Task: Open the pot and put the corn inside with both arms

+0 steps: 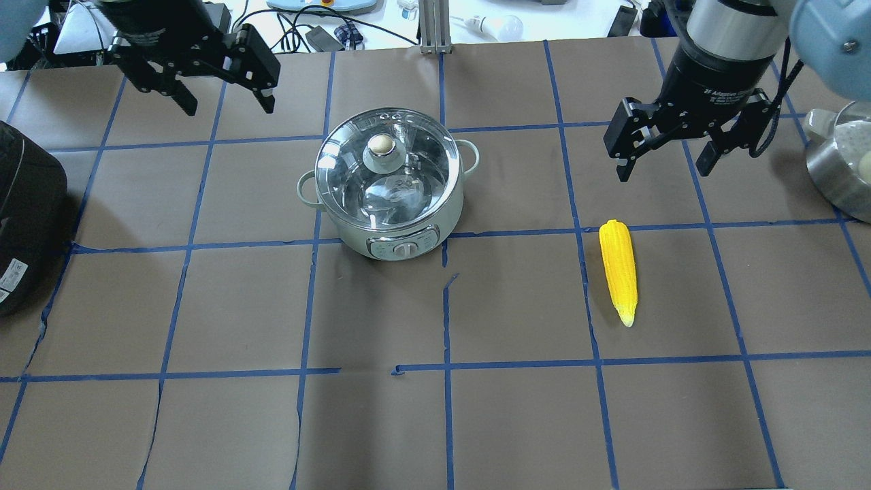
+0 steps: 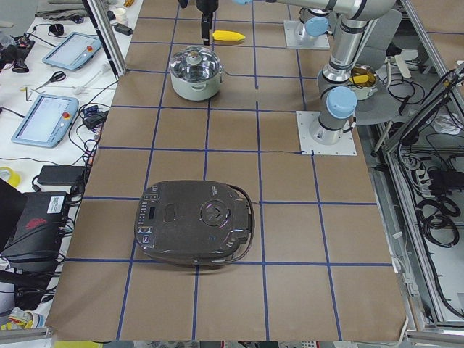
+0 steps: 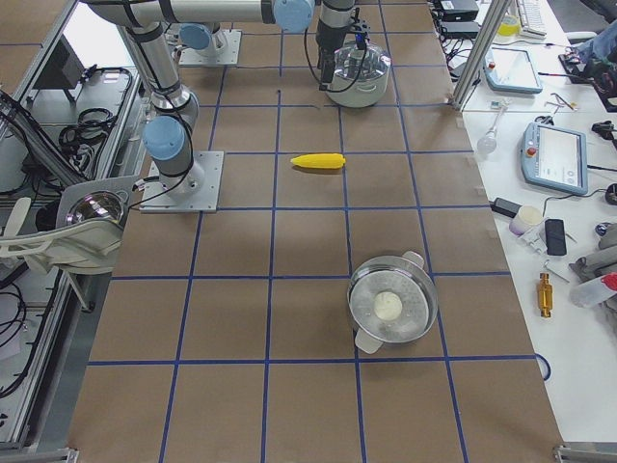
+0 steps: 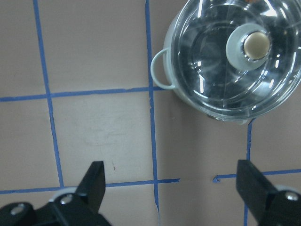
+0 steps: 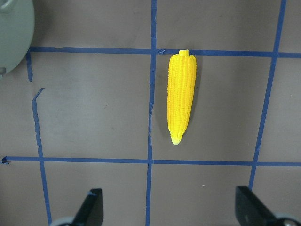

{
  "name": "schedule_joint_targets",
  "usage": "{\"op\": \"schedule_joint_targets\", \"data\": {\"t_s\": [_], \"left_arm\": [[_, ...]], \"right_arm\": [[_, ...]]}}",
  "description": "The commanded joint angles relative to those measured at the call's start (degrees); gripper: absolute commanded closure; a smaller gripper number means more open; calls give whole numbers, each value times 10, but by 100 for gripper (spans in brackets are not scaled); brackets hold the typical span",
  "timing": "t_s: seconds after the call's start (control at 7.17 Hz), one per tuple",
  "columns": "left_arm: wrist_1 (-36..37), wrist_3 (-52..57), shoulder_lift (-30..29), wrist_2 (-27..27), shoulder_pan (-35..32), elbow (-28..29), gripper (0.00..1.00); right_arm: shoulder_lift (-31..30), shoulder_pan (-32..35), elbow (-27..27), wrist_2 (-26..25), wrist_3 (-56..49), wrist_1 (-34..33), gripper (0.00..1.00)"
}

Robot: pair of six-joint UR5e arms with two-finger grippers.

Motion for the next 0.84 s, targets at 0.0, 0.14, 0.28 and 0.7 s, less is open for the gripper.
{"op": "schedule_joint_targets", "data": {"t_s": [0.0,0.14,0.28,0.7], "left_arm": [[72,-70,-63,-4,-55,6,0],[106,-95,-97,-6,-74,6,0],[127,-106,-128,-3,-93,6,0],[151,-137,-174,4,-103,5,0]], "right_arm": [[0,0,1,0,0,0,0],[1,0,1,0,0,0,0],[0,0,1,0,0,0,0],[1,0,1,0,0,0,0]]}}
